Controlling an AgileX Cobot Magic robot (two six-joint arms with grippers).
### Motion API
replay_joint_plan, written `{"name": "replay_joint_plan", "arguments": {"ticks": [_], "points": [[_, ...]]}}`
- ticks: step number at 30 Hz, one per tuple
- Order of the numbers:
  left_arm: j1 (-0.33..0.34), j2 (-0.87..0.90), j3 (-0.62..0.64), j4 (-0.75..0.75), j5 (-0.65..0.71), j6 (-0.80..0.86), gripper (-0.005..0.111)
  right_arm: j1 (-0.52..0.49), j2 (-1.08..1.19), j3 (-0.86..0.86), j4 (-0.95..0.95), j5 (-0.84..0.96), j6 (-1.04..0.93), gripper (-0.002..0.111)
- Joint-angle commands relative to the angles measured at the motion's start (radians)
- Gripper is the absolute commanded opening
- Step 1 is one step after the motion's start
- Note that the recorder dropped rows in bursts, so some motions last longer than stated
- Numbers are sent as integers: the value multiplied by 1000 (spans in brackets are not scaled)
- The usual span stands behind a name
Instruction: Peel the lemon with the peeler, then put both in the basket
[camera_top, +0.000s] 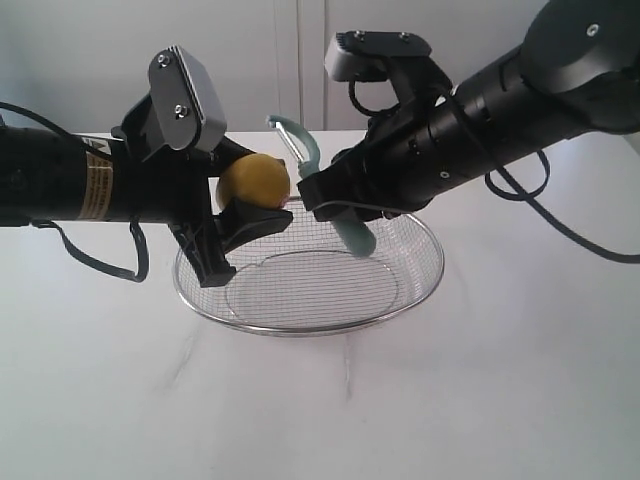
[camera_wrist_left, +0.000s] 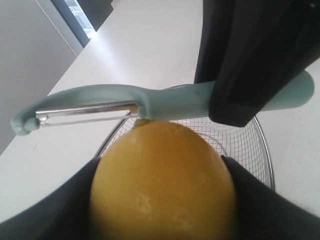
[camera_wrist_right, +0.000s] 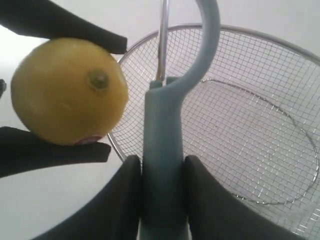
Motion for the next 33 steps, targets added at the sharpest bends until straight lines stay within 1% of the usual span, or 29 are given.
{"name": "replay_joint_plan", "arguments": {"ticks": [1,8,12,18,24,33], "points": [[-6,-8,-3,4,-6,-7,0,-2,-69,-9,-1,-8,6,0],[-6,-8,-3,4,-6,-7,0,-2,-186,-11,-30,-5,6,0],[-6,-8,-3,4,-8,-21,0,-2,-201,-9,-30,15,25,0],[-6,-8,-3,4,-8,-45,0,-2,-167,30,-32,13,25,0],[-6,-17,-3,4,-8,-45,0,-2,-84,41,-28,15,25,0],[-6,-49,-3,4,5,-37,0,0,-2,41,52,38,23,0]]}}
